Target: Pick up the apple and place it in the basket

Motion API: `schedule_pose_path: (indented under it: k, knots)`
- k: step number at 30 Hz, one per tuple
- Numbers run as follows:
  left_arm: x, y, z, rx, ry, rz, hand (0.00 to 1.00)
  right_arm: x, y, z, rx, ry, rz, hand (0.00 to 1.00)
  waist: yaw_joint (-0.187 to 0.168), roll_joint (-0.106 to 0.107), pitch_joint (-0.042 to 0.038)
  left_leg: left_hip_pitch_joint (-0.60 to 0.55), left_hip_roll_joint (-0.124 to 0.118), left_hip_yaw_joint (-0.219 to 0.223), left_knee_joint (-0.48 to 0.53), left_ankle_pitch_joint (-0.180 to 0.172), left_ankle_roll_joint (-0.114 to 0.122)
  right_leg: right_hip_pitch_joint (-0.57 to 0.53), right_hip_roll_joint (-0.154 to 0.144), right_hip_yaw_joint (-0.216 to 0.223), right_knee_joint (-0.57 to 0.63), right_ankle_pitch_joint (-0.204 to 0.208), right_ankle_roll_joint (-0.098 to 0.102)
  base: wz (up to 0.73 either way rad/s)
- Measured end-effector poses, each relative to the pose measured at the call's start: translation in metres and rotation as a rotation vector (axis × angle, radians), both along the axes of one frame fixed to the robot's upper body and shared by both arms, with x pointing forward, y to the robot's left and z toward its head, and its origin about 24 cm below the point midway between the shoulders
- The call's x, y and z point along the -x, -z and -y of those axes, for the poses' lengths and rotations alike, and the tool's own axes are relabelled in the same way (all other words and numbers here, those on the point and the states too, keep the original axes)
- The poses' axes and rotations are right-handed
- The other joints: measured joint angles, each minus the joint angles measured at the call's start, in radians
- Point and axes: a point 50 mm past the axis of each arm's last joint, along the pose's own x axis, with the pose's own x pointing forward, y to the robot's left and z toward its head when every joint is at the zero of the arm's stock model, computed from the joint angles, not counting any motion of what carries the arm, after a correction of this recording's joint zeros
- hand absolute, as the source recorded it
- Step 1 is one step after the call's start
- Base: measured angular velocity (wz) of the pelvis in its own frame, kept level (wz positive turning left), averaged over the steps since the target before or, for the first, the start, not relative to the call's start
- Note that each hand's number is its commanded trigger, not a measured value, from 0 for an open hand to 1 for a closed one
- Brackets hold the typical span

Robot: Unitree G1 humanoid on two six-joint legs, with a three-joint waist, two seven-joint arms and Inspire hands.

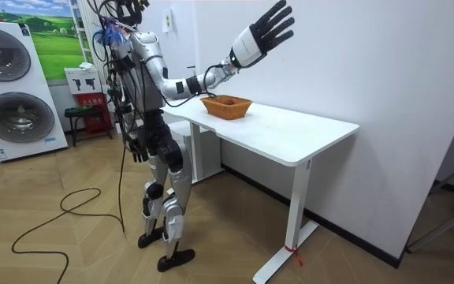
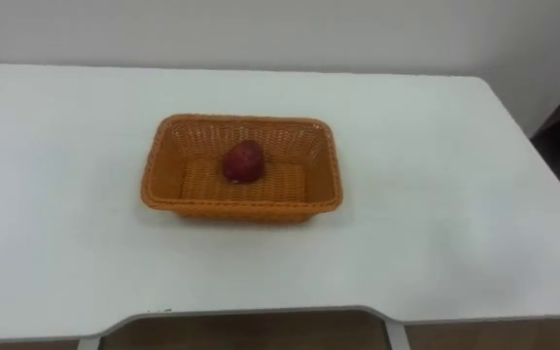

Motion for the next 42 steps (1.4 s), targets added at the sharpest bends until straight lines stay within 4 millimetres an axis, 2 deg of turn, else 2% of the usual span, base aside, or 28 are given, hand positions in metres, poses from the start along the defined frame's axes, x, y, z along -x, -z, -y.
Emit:
schedule_pose_path:
  k: [1,3,4,6,7,9,10,12,13,15,16,18,19,21,22,24,25,27,28,30,31,33,35,38,42]
  knots:
    - [-0.001,0.000,-0.001,-0.007,-0.002,0.007,0.00,0.005,0.005,0.005,-0.046,0.023,0.015,0.00,-0.003,0.000,0.0002,0.000,0.001,0.003,-0.001,0.000,0.000,-0.003,0.001,0.004,0.001,0.000,0.000,-0.14]
    - [-0.004,-0.001,-0.002,-0.027,-0.003,0.014,0.00,0.022,0.031,0.021,-0.259,0.104,0.087,0.00,-0.025,0.000,0.0008,-0.004,0.001,0.011,-0.002,0.000,0.000,-0.009,0.001,0.015,0.009,0.000,0.000,-0.14]
    - [-0.004,-0.001,-0.002,-0.031,-0.005,0.016,0.00,0.028,0.038,0.024,-0.311,0.125,0.104,0.00,-0.030,-0.001,0.0008,-0.004,0.001,0.012,-0.002,0.000,0.000,-0.010,0.001,0.016,0.009,0.000,0.000,-0.06]
    - [-0.006,-0.003,-0.006,-0.048,-0.030,0.026,0.00,0.049,0.068,0.031,-0.497,0.211,0.158,0.00,-0.047,-0.002,0.0018,-0.006,0.001,0.016,-0.003,0.000,0.000,-0.013,0.001,0.019,0.009,0.000,0.000,-0.04]
    - [-0.007,-0.003,-0.007,-0.053,-0.035,0.031,0.00,0.055,0.075,0.032,-0.536,0.232,0.162,0.00,-0.048,-0.003,0.0020,-0.007,0.001,0.017,-0.003,0.000,0.000,-0.014,0.001,0.019,0.009,0.000,0.000,-0.06]
    - [-0.013,-0.005,-0.011,-0.067,-0.045,0.059,0.00,0.077,0.106,0.033,-0.708,0.316,0.210,0.00,-0.049,-0.003,0.0023,-0.017,0.000,0.019,-0.002,0.000,0.000,-0.025,0.000,0.023,0.008,0.000,0.000,-0.02]
    - [-0.014,-0.006,-0.012,-0.071,-0.049,0.067,0.00,0.081,0.112,0.033,-0.748,0.333,0.227,0.00,-0.049,-0.002,0.0025,-0.021,0.000,0.020,-0.002,0.000,0.000,-0.029,0.001,0.026,0.008,0.000,0.000,0.00]
    - [-0.016,-0.007,-0.015,-0.081,-0.070,0.074,0.00,0.098,0.142,0.026,-0.878,0.391,0.224,0.00,-0.056,0.000,0.0031,-0.034,0.001,0.019,0.002,0.000,0.000,-0.037,0.001,0.026,0.008,0.000,0.000,0.04]
    - [-0.017,-0.007,-0.015,-0.081,-0.070,0.071,0.00,0.102,0.150,0.023,-0.904,0.400,0.210,0.00,-0.057,0.002,0.0039,-0.034,0.001,0.019,0.001,0.000,0.000,-0.038,0.001,0.026,0.009,0.000,0.000,0.04]
    - [-0.019,-0.006,-0.014,-0.075,-0.072,0.065,0.00,0.122,0.180,0.006,-1.025,0.426,0.132,0.00,-0.048,0.006,0.0042,-0.034,0.000,0.018,-0.001,0.000,0.000,-0.038,0.001,0.024,0.010,0.000,0.000,0.00]
    - [-0.020,-0.006,-0.014,-0.074,-0.072,0.065,0.00,0.127,0.188,0.001,-1.057,0.430,0.100,0.00,-0.044,0.008,0.0051,-0.034,0.001,0.018,-0.001,0.000,0.000,-0.038,0.001,0.025,0.010,0.000,0.000,0.00]
    - [-0.020,-0.005,-0.011,-0.062,-0.073,0.060,0.00,0.141,0.215,-0.026,-1.175,0.420,-0.019,0.00,-0.036,0.015,0.0076,-0.034,0.001,0.020,-0.001,0.000,0.000,-0.040,0.001,0.026,0.010,0.000,0.000,-0.02]
    - [-0.020,-0.004,-0.010,-0.059,-0.071,0.056,0.00,0.144,0.221,-0.033,-1.198,0.405,-0.063,0.00,-0.033,0.013,0.0064,-0.033,0.001,0.022,-0.002,0.000,0.000,-0.041,0.001,0.027,0.011,0.000,0.000,-0.06]
    - [-0.023,-0.002,-0.003,-0.043,-0.069,0.051,0.00,0.160,0.243,-0.064,-1.275,0.323,-0.253,0.00,-0.012,0.022,0.0114,-0.032,0.001,0.023,-0.001,0.000,0.000,-0.043,0.002,0.035,0.012,0.000,0.000,-0.06]
    - [-0.024,-0.001,-0.002,-0.037,-0.067,0.051,0.00,0.163,0.247,-0.071,-1.292,0.297,-0.301,0.00,-0.008,0.021,0.0108,-0.032,0.000,0.023,-0.001,0.000,0.000,-0.043,0.001,0.033,0.013,0.000,0.000,0.00]
    - [-0.022,0.001,0.002,-0.020,-0.054,0.035,0.00,0.174,0.261,-0.094,-1.348,0.174,-0.511,0.00,0.002,0.024,0.0127,-0.029,0.000,0.023,-0.002,0.000,0.000,-0.043,0.001,0.030,0.009,0.000,0.000,0.00]
    - [-0.021,0.002,0.003,-0.015,-0.055,0.031,0.00,0.174,0.263,-0.098,-1.355,0.128,-0.567,0.00,0.009,0.025,0.0132,-0.026,0.000,0.023,-0.003,0.000,0.000,-0.043,0.001,0.034,0.009,0.000,0.000,-0.06]
    - [-0.020,0.003,0.005,-0.006,-0.054,0.017,0.00,0.179,0.270,-0.112,-1.352,-0.064,-0.834,0.00,0.031,0.028,0.0140,-0.016,0.000,0.024,-0.013,0.000,0.001,-0.041,0.002,0.039,0.008,-0.001,0.000,-0.05]
    - [-0.019,0.003,0.005,-0.004,-0.054,0.013,0.00,0.179,0.271,-0.114,-1.343,-0.114,-0.893,0.00,0.040,0.029,0.0143,-0.016,0.000,0.025,-0.013,0.000,0.001,-0.044,0.002,0.042,0.008,-0.001,0.000,-0.08]
    - [-0.022,0.004,0.007,0.005,-0.049,0.003,0.00,0.172,0.275,-0.121,-1.290,-0.315,-1.098,0.00,0.059,0.033,0.0138,-0.015,0.001,0.025,-0.012,-0.001,0.002,-0.044,0.002,0.040,0.007,-0.001,0.000,-0.04]
    - [-0.022,0.005,0.008,0.008,-0.040,-0.002,0.00,0.170,0.276,-0.123,-1.277,-0.360,-1.143,0.00,0.067,0.035,0.0137,-0.015,0.001,0.024,-0.012,-0.002,0.002,-0.043,0.002,0.039,0.008,0.000,0.000,0.00]
    - [-0.023,0.006,0.011,0.019,-0.007,-0.013,0.00,0.154,0.278,-0.127,-1.201,-0.534,-1.285,0.00,0.075,0.044,0.0125,-0.015,0.000,0.020,-0.011,-0.002,0.002,-0.038,0.002,0.034,0.009,0.001,0.001,0.05]
    - [-0.022,0.007,0.013,0.024,0.003,-0.024,0.00,0.142,0.279,-0.131,-1.143,-0.645,-1.356,0.00,0.086,0.049,0.0122,-0.011,0.001,0.019,-0.008,-0.002,0.002,-0.029,0.003,0.032,0.008,0.001,0.001,0.02]
    - [-0.022,0.009,0.018,0.029,0.022,-0.041,0.00,0.132,0.281,-0.138,-1.076,-0.764,-1.435,0.00,0.105,0.060,0.0180,0.002,0.001,0.018,-0.007,-0.002,0.002,-0.013,0.001,0.021,0.003,0.001,0.001,0.06]
    - [-0.019,0.011,0.024,0.041,0.051,-0.080,0.00,0.121,0.285,-0.154,-1.018,-0.899,-1.481,0.00,0.124,0.070,0.0214,0.012,0.000,0.007,-0.009,-0.002,0.002,0.007,0.001,0.014,-0.011,0.000,0.001,0.10]
